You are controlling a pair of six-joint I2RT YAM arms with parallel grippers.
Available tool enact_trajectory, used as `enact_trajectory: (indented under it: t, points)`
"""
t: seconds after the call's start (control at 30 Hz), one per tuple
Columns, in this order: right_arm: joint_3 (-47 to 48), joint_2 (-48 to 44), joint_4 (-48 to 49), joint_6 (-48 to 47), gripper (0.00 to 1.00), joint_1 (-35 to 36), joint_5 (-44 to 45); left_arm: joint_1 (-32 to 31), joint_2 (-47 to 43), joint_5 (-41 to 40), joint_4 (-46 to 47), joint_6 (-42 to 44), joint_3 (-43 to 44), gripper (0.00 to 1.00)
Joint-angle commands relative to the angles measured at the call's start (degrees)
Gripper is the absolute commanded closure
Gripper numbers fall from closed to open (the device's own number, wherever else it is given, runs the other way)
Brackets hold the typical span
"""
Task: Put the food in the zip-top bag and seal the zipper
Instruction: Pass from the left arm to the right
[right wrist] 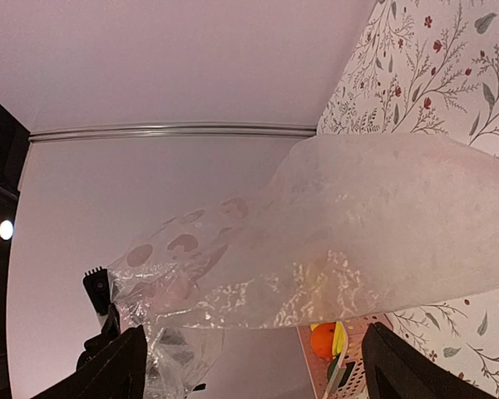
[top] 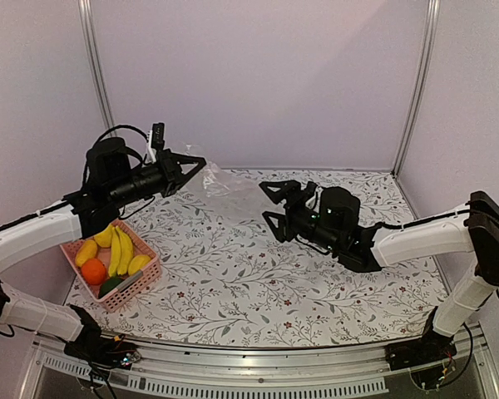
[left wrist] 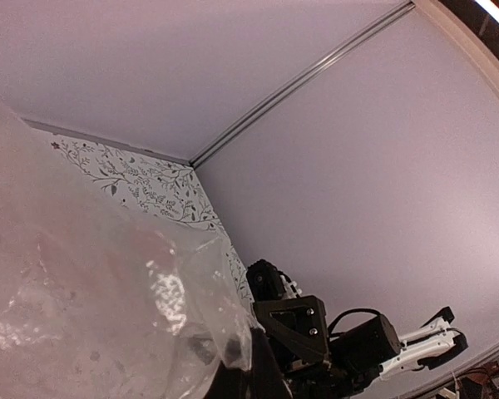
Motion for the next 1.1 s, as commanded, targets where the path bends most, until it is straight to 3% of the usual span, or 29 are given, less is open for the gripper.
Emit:
enact_trajectory:
  t: [0.0,0.53,0.83,1.07]
  points:
    - [-1.1,-1.2,1.9,-0.2,0.1,0.3,2.3,-0.5,-1.5,-2.3,-2.1,-0.1,-1.1,1.0]
    - [-0.8,-1.6,1.9,-0.6,0.11,0.3,2.3,-0.7,-0.5,-0.9,-0.4,-1.4,-1.4,1.0]
    - [1.3,-2.4,-2.5,1.4,0.11,1.6,0.5,-0.6,0.0,-6.1,-7.0,3.6,0.5,1.0]
    - [5.2,-0.5,-5.5,1.7,0.11,2.4,-0.9,-0.8,1.2,-4.1,-3.6,2.1,0.2,1.0]
